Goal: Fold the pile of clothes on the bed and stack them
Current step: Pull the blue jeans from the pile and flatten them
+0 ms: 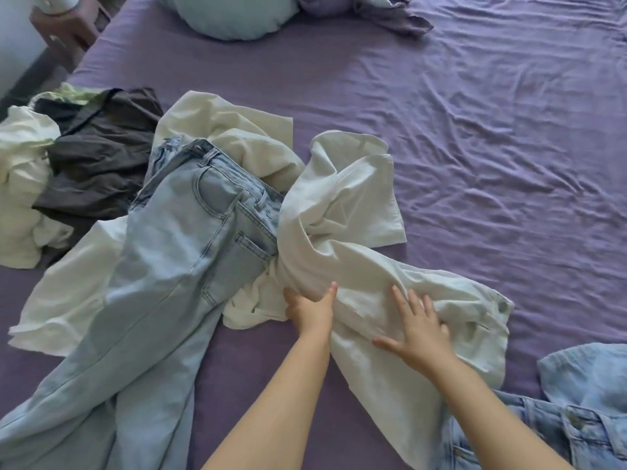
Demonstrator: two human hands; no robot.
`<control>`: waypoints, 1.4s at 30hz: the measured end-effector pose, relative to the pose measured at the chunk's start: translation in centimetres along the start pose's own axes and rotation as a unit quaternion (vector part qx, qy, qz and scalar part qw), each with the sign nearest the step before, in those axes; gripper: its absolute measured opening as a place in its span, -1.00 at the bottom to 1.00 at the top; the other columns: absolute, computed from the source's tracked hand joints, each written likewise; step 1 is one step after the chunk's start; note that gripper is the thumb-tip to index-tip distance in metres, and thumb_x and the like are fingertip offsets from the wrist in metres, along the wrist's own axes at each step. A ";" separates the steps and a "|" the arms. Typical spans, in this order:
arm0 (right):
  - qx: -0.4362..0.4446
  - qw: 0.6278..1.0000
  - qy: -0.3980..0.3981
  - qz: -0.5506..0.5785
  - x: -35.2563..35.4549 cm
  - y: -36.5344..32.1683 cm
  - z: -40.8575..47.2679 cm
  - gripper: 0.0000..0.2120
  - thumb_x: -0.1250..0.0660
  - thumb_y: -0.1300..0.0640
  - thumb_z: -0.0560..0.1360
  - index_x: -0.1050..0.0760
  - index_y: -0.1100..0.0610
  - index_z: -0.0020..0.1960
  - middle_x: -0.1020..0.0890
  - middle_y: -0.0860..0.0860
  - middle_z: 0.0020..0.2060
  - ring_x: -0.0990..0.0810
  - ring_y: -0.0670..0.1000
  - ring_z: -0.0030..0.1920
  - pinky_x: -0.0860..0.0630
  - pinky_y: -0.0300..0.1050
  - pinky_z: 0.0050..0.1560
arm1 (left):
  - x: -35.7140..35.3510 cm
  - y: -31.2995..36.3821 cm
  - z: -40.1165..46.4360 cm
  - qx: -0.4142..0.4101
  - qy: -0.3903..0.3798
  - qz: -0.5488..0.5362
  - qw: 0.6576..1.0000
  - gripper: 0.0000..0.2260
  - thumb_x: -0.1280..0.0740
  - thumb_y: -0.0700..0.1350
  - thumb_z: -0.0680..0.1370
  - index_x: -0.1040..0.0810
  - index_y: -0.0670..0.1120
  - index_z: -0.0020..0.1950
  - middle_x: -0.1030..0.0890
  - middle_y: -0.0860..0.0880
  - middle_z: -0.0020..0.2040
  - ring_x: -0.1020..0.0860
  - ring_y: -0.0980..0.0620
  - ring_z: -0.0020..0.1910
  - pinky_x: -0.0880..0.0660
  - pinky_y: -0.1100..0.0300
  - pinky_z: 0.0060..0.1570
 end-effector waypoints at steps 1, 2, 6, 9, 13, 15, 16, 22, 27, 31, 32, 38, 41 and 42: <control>0.003 1.000 -0.003 0.003 -0.2 0.2 -0.3 -0.03 -0.27 -0.39 0.39 0.32 -0.22 0.50 0.16 -0.08 0.55 0.23 0.05 0.53 -0.08 0.27 0.42 | -0.1 -0.2 0.0 -0.001 -0.002 -0.029 1.000 -0.25 -0.52 -0.03 0.40 -0.22 -0.14 0.47 -0.45 -0.18 0.33 -0.48 -0.18 0.25 -0.45 -0.03 0.25; 0.006 1.000 0.000 0.013 -0.2 0.3 -0.5 -0.03 -0.28 -0.38 0.38 0.32 -0.22 0.50 0.15 -0.09 0.55 0.23 0.04 0.53 -0.09 0.26 0.42 | -0.1 -0.2 -0.1 -0.003 -0.007 -0.061 0.998 -0.35 -0.52 -0.07 0.40 -0.32 -0.15 0.40 -0.52 -0.15 0.27 -0.52 -0.15 0.21 -0.46 -0.04 0.24; 0.021 0.994 0.026 0.107 1.4 -0.3 -1.4 -0.01 -0.37 -0.34 0.35 0.24 -0.24 0.51 0.02 -0.09 0.55 0.18 0.01 0.54 -0.12 0.24 0.40 | 0.9 1.0 -1.5 -0.008 -0.034 -0.147 0.989 -0.63 -0.52 -0.18 0.40 -0.50 -0.14 0.15 -0.63 -0.11 0.07 -0.61 -0.10 0.03 -0.53 -0.07 0.15; 0.074 0.979 0.057 0.181 3.2 -1.9 -2.4 -0.03 -0.44 -0.26 0.33 0.22 -0.34 0.43 -0.01 -0.16 0.54 0.16 0.01 0.54 -0.08 0.22 0.44 | 2.9 3.6 -3.6 -0.067 -0.029 -0.170 0.983 -0.53 -0.53 -0.17 0.39 -0.46 -0.09 0.24 -0.60 -0.04 0.14 -0.60 -0.05 0.09 -0.52 -0.05 0.19; 0.163 0.948 0.120 0.244 6.5 -6.3 -4.3 0.01 -0.52 -0.11 0.33 0.18 -0.24 0.44 -0.02 -0.23 0.47 0.08 0.00 0.54 0.03 -0.02 0.49 | 7.0 9.1 -6.5 -0.156 -0.008 -0.176 0.972 -0.27 -0.52 -0.17 0.42 -0.24 -0.12 0.50 -0.44 -0.03 0.36 -0.47 0.00 0.30 -0.41 0.01 0.33; 0.210 0.932 0.155 0.250 8.5 -9.5 -5.3 0.00 -0.54 -0.04 0.32 0.13 -0.15 0.46 -0.03 -0.17 0.48 0.02 0.02 0.54 0.03 -0.08 0.50 | 9.3 11.8 -7.6 -0.178 -0.003 -0.186 0.966 -0.27 -0.51 -0.19 0.42 -0.24 -0.13 0.51 -0.41 -0.07 0.39 -0.46 0.01 0.30 -0.41 0.03 0.34; 0.227 0.927 0.165 0.248 9.5 -11.2 -5.7 -0.01 -0.54 -0.04 0.32 0.12 -0.15 0.45 -0.03 -0.14 0.49 0.02 0.02 0.54 0.04 -0.08 0.51 | 10.5 12.9 -8.1 -0.184 0.000 -0.192 0.964 -0.28 -0.51 -0.20 0.42 -0.25 -0.14 0.50 -0.41 -0.07 0.39 -0.47 0.02 0.28 -0.41 0.06 0.33; 0.301 0.915 0.171 0.206 12.8 -21.6 -7.0 0.00 -0.49 -0.14 0.34 0.22 -0.28 0.44 0.17 -0.04 0.54 0.27 0.05 0.53 0.12 0.01 0.48 | 18.2 17.3 -9.9 -0.217 0.012 -0.201 0.955 -0.51 -0.53 -0.24 0.38 -0.50 -0.15 0.29 -0.60 -0.07 0.10 -0.61 0.11 -0.04 -0.55 0.30 -0.04; 0.309 0.928 0.167 0.123 13.0 -29.9 -6.8 0.04 -0.46 -0.25 0.32 0.33 -0.32 0.39 0.23 -0.05 0.53 0.31 0.05 0.52 0.07 0.10 0.50 | 25.2 21.2 -9.3 -0.247 -0.007 -0.177 0.953 -0.65 -0.54 -0.24 0.37 -0.59 -0.10 0.12 -0.65 -0.13 0.04 -0.64 -0.01 -0.03 -0.59 0.15 0.03; 0.316 0.924 0.196 0.091 12.6 -36.8 -6.9 -0.03 -0.36 -0.36 0.32 0.33 -0.36 0.38 0.22 -0.07 0.53 0.36 0.01 0.50 0.11 0.19 0.48 | 31.5 24.2 -7.2 -0.260 -0.012 -0.170 0.950 -0.70 -0.54 -0.26 0.36 -0.61 -0.05 0.03 -0.65 -0.13 0.01 -0.64 -0.10 0.02 -0.58 0.04 0.09; 0.318 0.922 0.204 0.080 12.5 -38.7 -6.8 -0.05 -0.32 -0.39 0.31 0.33 -0.37 0.38 0.21 -0.10 0.53 0.36 0.00 0.50 0.13 0.22 0.47 | 33.3 24.8 -6.4 -0.265 -0.010 -0.170 0.949 -0.72 -0.54 -0.26 0.35 -0.62 -0.02 0.00 -0.66 -0.10 0.00 -0.65 -0.07 -0.02 -0.60 0.10 0.02; 0.369 0.908 0.199 0.000 9.8 -48.5 -4.6 -0.06 -0.20 -0.49 0.28 0.38 -0.36 0.38 0.33 -0.25 0.45 0.48 -0.03 0.45 0.23 0.29 0.44 | 43.0 23.6 1.7 -0.222 -0.008 -0.192 0.956 -0.68 -0.52 -0.23 0.37 -0.60 -0.02 0.08 -0.62 -0.10 0.09 -0.63 -0.03 0.03 -0.58 0.15 -0.03; 0.363 0.909 0.191 -0.068 6.4 -49.8 -2.3 -0.05 -0.19 -0.48 0.30 0.41 -0.34 0.40 0.47 -0.14 0.44 0.52 0.01 0.44 0.25 0.30 0.45 | 44.0 20.1 6.9 -0.172 -0.025 -0.199 0.964 -0.66 -0.50 -0.24 0.39 -0.57 -0.06 0.14 -0.62 -0.12 0.12 -0.64 -0.03 -0.02 -0.57 0.18 -0.13; 0.357 0.912 0.184 -0.077 5.3 -49.9 -1.5 -0.04 -0.19 -0.48 0.30 0.43 -0.35 0.39 0.49 -0.13 0.43 0.52 0.01 0.44 0.25 0.29 0.45 | 43.9 19.1 8.4 -0.161 -0.031 -0.205 0.965 -0.66 -0.49 -0.25 0.40 -0.57 -0.07 0.14 -0.62 -0.12 0.12 -0.65 -0.02 -0.04 -0.57 0.19 -0.15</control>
Point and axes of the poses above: each hand's wrist, its own z-axis towards the middle knuckle, its own x-axis out of the back of the hand, y = z × x, the point moved 8 cm from there along z, towards the middle knuckle
